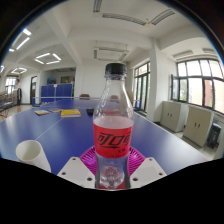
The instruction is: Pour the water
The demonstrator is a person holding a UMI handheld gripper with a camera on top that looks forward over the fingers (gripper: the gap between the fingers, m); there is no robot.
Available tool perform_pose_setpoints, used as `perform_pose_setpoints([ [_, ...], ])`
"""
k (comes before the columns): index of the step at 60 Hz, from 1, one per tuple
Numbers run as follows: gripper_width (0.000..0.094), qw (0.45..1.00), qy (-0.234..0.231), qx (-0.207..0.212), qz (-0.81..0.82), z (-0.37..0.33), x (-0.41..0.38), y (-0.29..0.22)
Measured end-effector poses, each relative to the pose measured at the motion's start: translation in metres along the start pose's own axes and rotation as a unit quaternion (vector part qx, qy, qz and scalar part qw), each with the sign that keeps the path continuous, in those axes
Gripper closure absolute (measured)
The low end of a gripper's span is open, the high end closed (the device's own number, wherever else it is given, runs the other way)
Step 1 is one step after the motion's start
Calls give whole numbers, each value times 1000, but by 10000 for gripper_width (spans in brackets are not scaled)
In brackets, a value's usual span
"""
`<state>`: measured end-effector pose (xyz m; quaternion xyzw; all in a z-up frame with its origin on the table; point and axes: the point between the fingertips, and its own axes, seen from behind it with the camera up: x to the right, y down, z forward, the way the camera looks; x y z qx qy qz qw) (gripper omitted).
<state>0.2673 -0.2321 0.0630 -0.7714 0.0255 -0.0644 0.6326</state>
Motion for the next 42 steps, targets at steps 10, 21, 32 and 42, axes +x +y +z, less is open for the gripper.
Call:
perform_pose_setpoints([
  [10, 192, 998, -6, -55, -4, 2, -9, 8],
  [21, 76, 993, 11, -117, 8, -63, -3, 9],
  [32, 79, 991, 25, -130, 4, -151, -12, -21],
  [42, 88, 991, 32, -130, -19, -275, -38, -52],
])
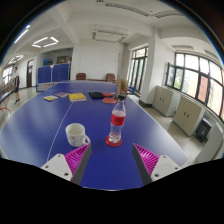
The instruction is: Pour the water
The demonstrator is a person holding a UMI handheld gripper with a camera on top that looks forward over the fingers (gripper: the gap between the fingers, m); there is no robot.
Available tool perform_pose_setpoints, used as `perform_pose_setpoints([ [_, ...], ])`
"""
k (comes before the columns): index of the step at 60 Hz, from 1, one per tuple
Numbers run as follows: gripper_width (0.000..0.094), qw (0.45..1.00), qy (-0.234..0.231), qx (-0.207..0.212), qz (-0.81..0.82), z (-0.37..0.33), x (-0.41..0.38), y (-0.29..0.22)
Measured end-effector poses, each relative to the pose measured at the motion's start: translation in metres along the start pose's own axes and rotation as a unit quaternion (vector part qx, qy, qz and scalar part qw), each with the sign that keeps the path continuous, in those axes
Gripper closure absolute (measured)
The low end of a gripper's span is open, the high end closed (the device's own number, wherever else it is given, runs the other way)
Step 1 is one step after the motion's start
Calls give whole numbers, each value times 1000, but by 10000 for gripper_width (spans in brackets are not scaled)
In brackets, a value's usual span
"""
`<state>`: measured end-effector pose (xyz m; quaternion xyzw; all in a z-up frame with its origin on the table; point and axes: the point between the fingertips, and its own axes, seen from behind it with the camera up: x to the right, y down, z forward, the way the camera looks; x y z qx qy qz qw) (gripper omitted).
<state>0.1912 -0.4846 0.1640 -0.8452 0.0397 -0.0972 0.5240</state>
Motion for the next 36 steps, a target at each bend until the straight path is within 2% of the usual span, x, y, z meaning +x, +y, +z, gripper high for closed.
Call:
perform_pose_setpoints([
  [12, 87, 1000, -22, -19, -10, -151, -27, 7],
  [19, 87, 999, -36, -13, -2, -213, -35, 4],
  [36, 86, 1000, -29, -4, -11, -277, -20, 19],
])
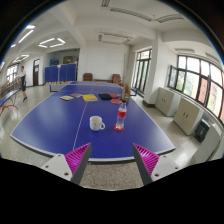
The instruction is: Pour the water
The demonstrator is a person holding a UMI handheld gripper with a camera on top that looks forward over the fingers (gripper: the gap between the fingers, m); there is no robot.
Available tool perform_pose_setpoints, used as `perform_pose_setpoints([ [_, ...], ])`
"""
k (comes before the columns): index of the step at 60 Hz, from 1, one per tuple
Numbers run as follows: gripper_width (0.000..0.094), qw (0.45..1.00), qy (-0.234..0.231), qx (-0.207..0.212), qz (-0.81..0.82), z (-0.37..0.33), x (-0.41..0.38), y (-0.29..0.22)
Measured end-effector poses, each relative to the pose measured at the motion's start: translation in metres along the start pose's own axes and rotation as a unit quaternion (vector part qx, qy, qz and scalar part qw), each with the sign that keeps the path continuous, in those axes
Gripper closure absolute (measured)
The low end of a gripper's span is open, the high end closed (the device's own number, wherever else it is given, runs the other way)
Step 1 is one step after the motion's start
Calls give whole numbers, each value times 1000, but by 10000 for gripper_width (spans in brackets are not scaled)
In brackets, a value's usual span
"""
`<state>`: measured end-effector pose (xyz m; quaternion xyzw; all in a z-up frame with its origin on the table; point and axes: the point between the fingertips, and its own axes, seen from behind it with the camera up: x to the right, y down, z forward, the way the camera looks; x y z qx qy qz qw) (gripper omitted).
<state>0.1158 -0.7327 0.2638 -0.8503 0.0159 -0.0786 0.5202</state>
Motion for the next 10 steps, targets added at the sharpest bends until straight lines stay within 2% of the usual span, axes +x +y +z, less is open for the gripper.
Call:
perform_pose_setpoints([
  [10, 89, 1000, -4, 5, -2, -10, 0, -1],
])
